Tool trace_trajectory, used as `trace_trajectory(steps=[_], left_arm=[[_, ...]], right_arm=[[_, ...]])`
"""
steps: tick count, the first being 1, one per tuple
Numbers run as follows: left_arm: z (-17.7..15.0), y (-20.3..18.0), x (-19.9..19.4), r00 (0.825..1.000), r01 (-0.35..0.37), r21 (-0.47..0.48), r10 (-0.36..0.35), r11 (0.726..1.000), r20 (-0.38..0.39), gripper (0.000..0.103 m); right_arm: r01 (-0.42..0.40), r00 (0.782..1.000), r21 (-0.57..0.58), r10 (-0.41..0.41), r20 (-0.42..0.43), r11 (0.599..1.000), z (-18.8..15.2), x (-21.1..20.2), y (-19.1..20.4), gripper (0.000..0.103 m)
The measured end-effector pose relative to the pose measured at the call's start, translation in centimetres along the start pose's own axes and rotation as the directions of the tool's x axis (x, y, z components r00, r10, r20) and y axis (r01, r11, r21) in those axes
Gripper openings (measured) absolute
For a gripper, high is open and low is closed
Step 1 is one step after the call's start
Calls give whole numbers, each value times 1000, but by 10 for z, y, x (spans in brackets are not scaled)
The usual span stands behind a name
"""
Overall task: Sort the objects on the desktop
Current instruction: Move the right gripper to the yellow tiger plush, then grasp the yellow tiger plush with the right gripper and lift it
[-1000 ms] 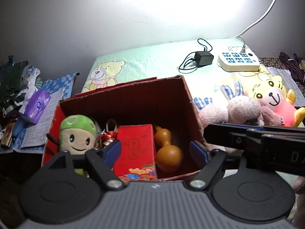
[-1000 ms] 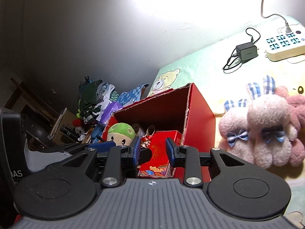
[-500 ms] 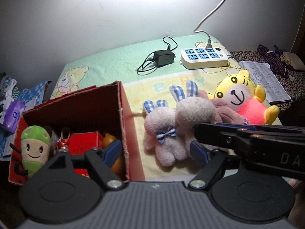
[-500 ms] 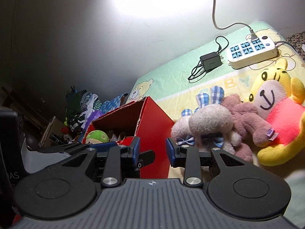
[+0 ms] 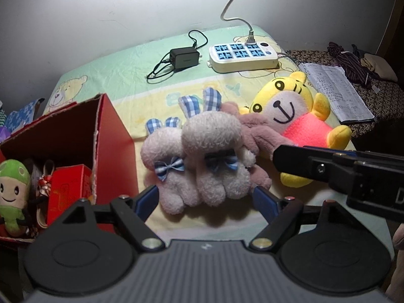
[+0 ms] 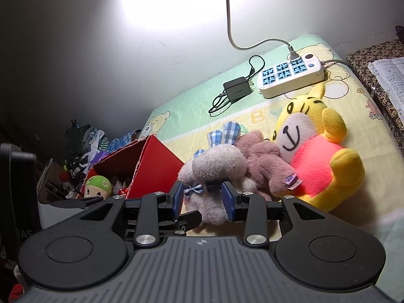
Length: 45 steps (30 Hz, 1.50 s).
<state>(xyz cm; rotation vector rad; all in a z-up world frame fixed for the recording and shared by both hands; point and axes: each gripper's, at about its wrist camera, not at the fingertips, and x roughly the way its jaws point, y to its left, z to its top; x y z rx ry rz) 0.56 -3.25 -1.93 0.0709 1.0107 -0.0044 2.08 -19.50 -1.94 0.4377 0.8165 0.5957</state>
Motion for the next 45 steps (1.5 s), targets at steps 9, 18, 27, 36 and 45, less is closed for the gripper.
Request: trace_trajectory(steps=[9,18,27,36,45], left_arm=[[4,-18,14,999,16,7,-16,1000,-37,84],[13,-39,25,997,54,34,-52,998,-59,85],[18,-52,36,984,174,38,-172,984,-51,87],[28,-68,56,942,334,46,-332,941,-45,86],[33,-65,92,898,424,-34,-425,905,-118,86]], right_arm=[[24,1000,45,-24,2,999,8,-7,-29,38],[22,1000,66,-23,20,998,14,-15,-45,38],[55,995,137,-66,81,989,26,-24,-80,42],[126,987,232,-145,66,964,39,-7,-123,48],[120,993,246,-118,-22,962,45,30,-145,59]])
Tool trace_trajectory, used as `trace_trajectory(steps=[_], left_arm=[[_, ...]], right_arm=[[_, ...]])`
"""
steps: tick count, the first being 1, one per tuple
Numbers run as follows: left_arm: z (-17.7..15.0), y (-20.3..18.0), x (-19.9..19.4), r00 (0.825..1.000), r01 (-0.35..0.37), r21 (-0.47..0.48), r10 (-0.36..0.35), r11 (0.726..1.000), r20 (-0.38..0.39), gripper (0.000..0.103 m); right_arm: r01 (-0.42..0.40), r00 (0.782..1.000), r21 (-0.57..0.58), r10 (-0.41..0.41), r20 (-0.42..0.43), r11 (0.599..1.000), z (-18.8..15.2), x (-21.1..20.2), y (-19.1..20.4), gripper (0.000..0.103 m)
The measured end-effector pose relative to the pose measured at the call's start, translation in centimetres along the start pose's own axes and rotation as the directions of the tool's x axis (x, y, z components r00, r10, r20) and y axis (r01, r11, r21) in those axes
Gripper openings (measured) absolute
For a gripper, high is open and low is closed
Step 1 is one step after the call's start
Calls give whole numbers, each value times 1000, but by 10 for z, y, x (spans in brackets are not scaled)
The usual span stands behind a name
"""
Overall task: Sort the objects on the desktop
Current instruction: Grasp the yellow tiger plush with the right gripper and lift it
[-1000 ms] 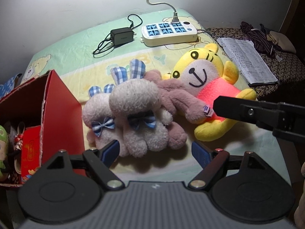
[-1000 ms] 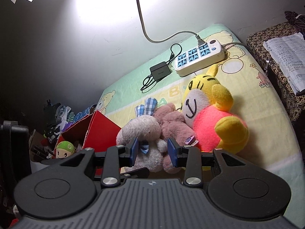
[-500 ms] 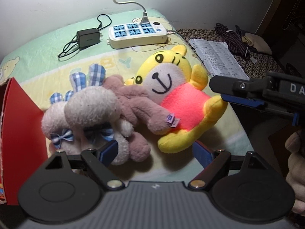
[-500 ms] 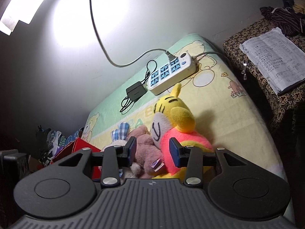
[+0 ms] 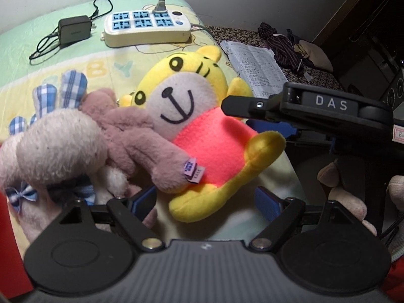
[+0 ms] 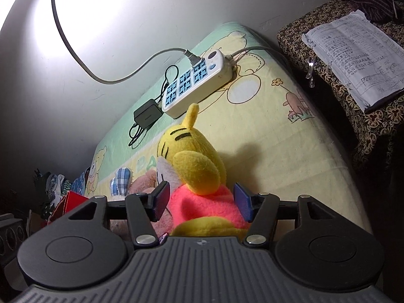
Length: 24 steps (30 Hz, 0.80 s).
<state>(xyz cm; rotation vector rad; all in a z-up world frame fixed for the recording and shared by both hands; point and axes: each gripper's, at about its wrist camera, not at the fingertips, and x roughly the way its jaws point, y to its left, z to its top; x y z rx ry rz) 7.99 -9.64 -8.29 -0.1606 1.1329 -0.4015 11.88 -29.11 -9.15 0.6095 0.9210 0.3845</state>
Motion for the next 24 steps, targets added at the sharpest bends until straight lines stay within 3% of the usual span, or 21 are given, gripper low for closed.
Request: trace_trajectory(steps=[8,16,24], left_arm=[[6,14,21,998,33,-43,-35,999,-51,86],[4,8,30,995,62,-25,-64,998,-74,86],[-8,-9,21,992,102,27,-100,994,-82,85]], right_arm=[[-21,998,27,23,-61,999,3,31,-6,63],[-83,993,128,93,-76,988,0,25,-19,45],[-71,994,190,85,-66,979,-10,-6,-26,42]])
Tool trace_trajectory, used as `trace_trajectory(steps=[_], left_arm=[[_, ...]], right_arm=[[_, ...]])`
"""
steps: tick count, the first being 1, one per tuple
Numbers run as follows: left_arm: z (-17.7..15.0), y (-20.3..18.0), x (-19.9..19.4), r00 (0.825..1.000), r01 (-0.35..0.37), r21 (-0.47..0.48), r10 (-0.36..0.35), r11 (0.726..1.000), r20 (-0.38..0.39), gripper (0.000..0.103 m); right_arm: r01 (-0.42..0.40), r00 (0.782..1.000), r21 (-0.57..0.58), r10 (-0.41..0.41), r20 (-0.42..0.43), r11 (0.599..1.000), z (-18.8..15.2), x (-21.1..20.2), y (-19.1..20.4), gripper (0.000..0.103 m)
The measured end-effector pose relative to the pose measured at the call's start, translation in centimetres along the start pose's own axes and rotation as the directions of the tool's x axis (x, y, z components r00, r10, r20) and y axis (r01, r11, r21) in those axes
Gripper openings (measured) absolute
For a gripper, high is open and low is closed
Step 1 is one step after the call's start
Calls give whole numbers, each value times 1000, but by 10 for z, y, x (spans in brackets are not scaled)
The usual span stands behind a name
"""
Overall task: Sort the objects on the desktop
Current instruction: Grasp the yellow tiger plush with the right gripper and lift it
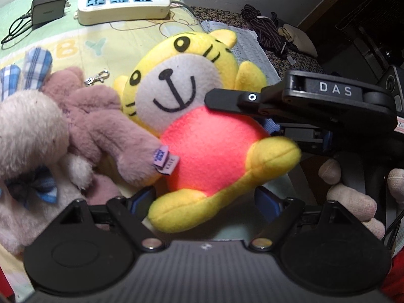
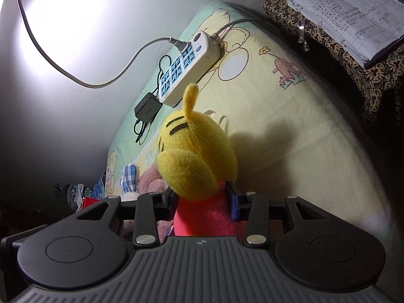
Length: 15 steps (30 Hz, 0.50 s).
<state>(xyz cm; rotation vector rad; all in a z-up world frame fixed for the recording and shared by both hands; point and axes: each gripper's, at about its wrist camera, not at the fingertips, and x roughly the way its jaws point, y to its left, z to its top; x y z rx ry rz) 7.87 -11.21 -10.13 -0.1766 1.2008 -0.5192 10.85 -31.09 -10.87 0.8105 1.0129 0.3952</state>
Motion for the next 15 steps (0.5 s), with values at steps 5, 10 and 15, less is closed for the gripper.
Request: trace_trajectory(steps=[5,10,15], left_arm=[[-12,-22,-2,999,40,86,-38,996,-20,85],[-28,-36,-9,996,90,159,-84,983,-40,86],[-37,-38,-7,986,152,149,-139,977,-94,86]], right_arm=[[30,999,15,-30,-11,999,-17,-24,-7,42],[52,999,45,-51,-11,998,-43,-45,-21,41],[49,999,88,-49,-11,995,-65,-62,-32,41]])
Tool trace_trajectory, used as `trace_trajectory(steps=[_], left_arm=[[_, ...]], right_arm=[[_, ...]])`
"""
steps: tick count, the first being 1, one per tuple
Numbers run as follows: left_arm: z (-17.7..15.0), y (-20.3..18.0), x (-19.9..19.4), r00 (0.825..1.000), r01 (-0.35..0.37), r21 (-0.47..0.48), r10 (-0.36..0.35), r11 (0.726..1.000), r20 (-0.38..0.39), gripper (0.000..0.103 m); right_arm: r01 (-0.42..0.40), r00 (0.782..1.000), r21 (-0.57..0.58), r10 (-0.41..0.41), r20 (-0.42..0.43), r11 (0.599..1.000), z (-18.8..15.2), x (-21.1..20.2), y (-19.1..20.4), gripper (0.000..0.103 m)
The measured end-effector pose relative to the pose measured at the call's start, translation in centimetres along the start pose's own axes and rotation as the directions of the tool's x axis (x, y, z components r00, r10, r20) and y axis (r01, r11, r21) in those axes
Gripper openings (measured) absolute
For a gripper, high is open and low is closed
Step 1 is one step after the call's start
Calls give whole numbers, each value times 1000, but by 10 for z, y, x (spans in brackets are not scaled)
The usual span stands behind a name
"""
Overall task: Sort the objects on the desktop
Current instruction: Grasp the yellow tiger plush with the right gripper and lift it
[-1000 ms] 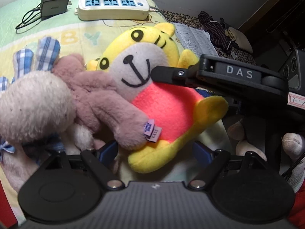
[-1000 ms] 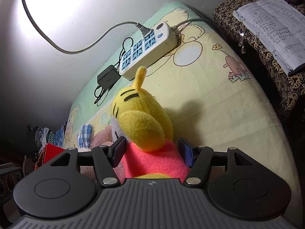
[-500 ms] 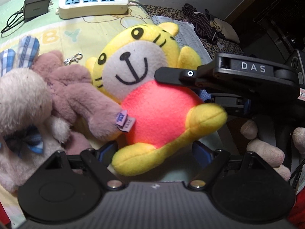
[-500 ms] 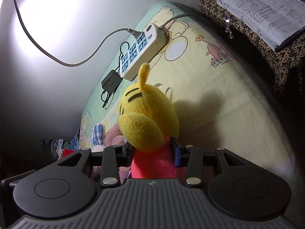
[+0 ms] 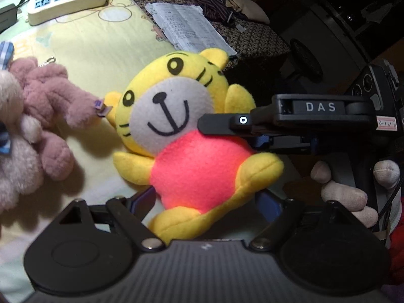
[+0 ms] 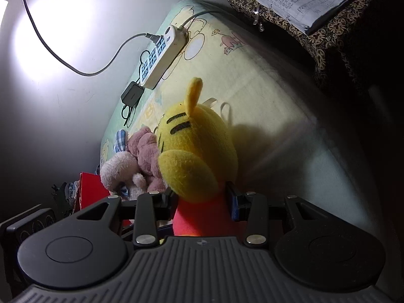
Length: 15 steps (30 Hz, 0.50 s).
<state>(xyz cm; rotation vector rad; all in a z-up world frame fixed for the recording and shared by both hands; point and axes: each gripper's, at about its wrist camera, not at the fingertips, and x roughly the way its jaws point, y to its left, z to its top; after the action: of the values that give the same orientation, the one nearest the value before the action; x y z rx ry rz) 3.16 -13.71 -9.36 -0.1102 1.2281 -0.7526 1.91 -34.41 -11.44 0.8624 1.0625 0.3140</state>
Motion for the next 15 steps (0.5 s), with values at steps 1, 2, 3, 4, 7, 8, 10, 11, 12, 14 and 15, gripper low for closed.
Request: trace_trajectory(steps=[1,2,3,4,7,8,10,11,12,14,15], left_arm=[[-1,-1,-1,1000,18,3,-18,1000,-1,86],[-4,-3,-4,999,41,18,-41,999,2,86],[-7,-6,-7,998,60,39,-61,997,7,86],[-8,-9,-10,997,72,56,-73,996,15,89],[-12,-13,-17,994,99,77,-103,992,37,93],[-12,-11,-18,994,100,68,-103,993,40,93],[-6,-7,-10,995,94,38,-95,995,38,93],[-5,-3,-9,995,89,16,-90,996,39,93],[-5,2,-9,995,89,-8,-89,996,42,93],[-5,14,-10,994,100,-61,-96,993,55,93],[-4,20,-9,994,99,-89,-94,991,57,93]], right_arm=[[1,1000,4,-1,3,1000,-2,-3,-2,41],[2,1000,8,-2,6,1000,-4,-6,-4,41],[6,1000,10,-6,9,1000,-6,-8,-6,41],[15,1000,15,-15,12,1000,-7,-10,-9,41],[14,1000,41,-16,26,999,-9,-13,-19,41],[10,1000,46,-11,27,999,-10,-13,-20,42],[13,999,39,-14,34,999,-12,-14,-22,44],[17,999,35,-19,36,999,-11,-14,-23,45],[22,999,38,-23,40,999,-11,-14,-25,47],[14,999,46,-16,42,999,-11,-15,-27,48],[14,999,43,-16,43,999,-11,-15,-28,50]])
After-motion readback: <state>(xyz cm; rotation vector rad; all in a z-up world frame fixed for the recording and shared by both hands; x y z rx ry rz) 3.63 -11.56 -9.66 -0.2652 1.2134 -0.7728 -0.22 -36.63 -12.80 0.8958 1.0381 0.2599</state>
